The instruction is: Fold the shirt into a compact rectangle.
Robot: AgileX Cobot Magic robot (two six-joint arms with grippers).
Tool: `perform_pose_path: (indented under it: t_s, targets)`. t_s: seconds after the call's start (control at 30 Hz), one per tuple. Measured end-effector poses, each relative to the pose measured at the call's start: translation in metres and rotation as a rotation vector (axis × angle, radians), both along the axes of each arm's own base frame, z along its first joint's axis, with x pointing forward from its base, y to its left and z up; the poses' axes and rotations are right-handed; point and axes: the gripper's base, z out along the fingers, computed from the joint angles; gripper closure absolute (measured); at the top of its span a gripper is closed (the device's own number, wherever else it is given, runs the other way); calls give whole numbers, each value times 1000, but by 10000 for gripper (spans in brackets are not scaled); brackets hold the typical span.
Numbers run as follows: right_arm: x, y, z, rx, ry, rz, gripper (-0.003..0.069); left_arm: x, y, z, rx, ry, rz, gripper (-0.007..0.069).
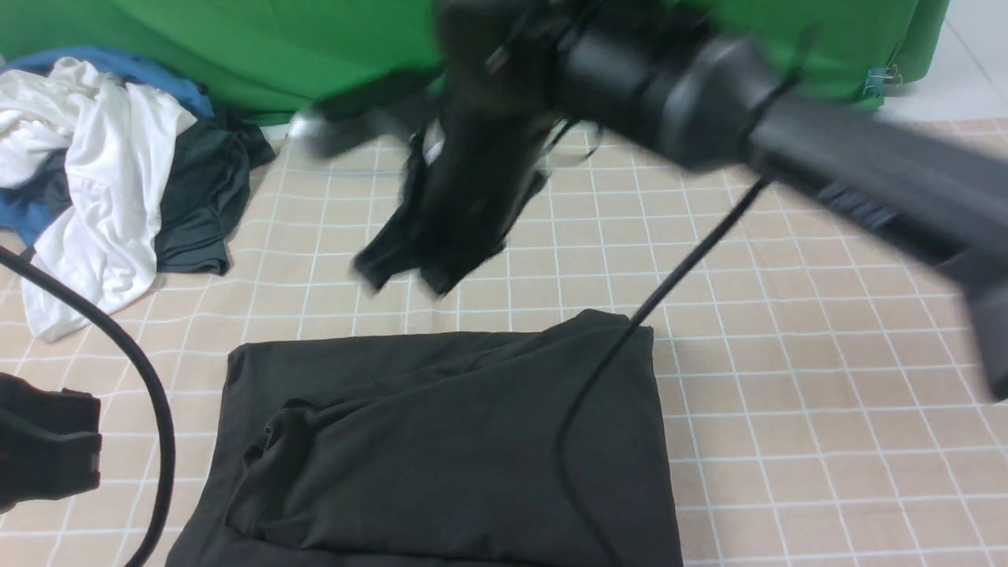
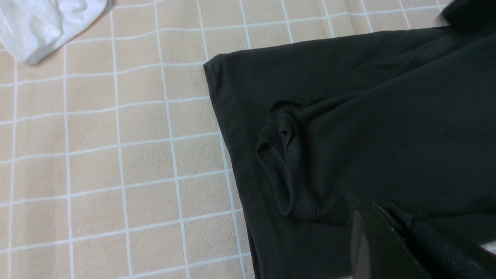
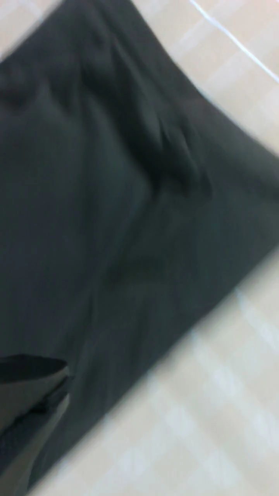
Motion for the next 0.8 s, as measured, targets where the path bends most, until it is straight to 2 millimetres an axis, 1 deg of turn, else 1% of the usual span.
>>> perform_pose_path:
  t_s: [0.07, 0.1, 0.13, 0.2, 0.23, 0.27, 0.33, 0.37, 0.4, 0.43, 0.47, 0.53, 0.57, 0.63, 0.7, 0.8]
  targets:
    - [5, -21, 8, -20, -18, -6, 620, 0, 0, 0, -2, 1, 2, 606]
    - [9, -33, 4, -43, -9, -11, 620, 0, 0, 0, -3, 2, 4, 606]
    - [11, -38, 2, -55, -4, -8, 617, 0, 0, 0, -4, 5, 6, 606]
    - [14, -53, -15, -112, 35, 17, 580, -1, 0, -1, -4, 15, 9, 606]
    - [16, -58, -28, -146, 62, 36, 540, -1, 0, -1, -5, 23, 14, 606]
    - [16, -60, -34, -161, 73, 51, 516, -1, 0, -1, -7, 25, 16, 606]
    - [18, -60, -48, -192, 85, 104, 425, -2, 1, -2, -9, 30, 20, 606]
    - [19, -59, -56, -210, 86, 147, 358, -2, 1, -2, -9, 30, 20, 606]
    - [20, -58, -62, -223, 84, 187, 307, -2, 1, -2, -9, 29, 20, 606]
    - [21, -57, -63, -225, 84, 195, 297, -2, 1, -2, -9, 29, 20, 606]
    - [23, -56, -70, -240, 83, 237, 239, -1, 0, -1, -10, 26, 20, 606]
    - [25, -54, -79, -250, 83, 264, 197, -1, 1, -1, -8, 17, 21, 606]
    - [27, -53, -86, -257, 88, 275, 188, -1, 1, 0, -9, 14, 21, 606]
    - [28, -53, -90, -263, 91, 279, 189, -1, 1, 0, -9, 14, 21, 606]
    - [30, -51, -100, -272, 93, 300, 197, 0, 1, 0, -5, 12, 22, 606]
    - [34, -49, -106, -269, 75, 311, 206, 0, 2, 0, 10, 1, 25, 606]
